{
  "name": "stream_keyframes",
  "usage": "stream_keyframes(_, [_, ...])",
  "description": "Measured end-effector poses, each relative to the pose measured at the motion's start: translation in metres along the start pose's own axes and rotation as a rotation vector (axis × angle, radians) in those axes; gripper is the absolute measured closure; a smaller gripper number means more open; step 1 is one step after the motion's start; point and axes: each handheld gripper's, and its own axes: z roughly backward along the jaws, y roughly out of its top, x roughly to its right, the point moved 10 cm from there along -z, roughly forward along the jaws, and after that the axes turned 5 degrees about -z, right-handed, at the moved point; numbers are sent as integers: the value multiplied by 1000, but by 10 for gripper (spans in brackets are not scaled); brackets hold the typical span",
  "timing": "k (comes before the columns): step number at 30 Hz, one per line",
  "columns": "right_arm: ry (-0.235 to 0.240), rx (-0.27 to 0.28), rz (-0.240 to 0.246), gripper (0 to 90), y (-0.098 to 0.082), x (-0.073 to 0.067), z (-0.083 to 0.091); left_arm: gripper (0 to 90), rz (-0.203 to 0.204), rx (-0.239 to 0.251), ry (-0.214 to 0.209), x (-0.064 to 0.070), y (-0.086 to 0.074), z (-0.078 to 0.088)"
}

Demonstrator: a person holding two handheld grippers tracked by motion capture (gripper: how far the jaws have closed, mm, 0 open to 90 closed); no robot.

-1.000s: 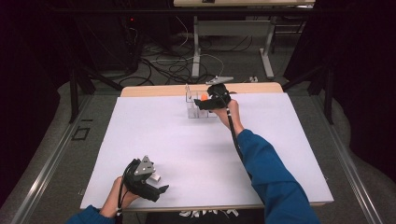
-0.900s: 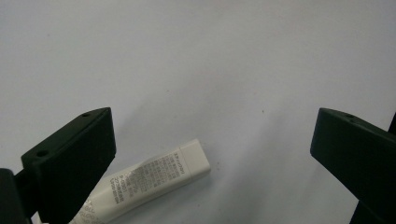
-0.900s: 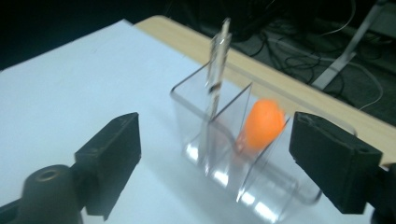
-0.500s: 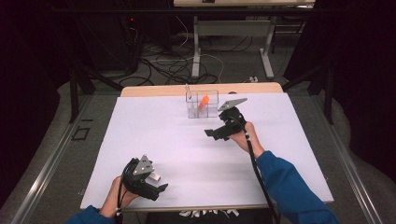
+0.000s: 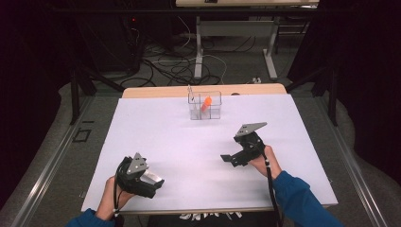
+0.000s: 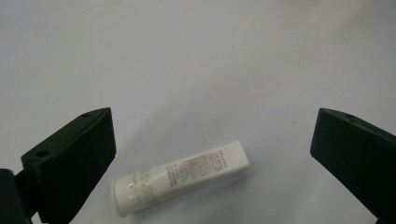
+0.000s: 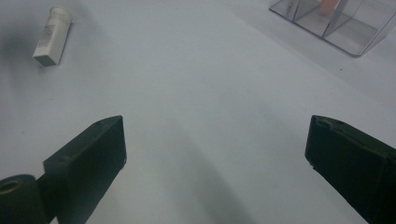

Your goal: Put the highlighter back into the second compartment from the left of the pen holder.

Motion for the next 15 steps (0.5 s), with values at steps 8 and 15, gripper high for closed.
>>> stream_keyframes(8, [19, 0, -14, 53, -22, -8, 15, 5, 44, -25, 70, -21, -9, 10])
stream_keyframes(15, [3, 24, -31, 58, -31, -6, 27, 27, 63, -40, 105, -31, -15, 15])
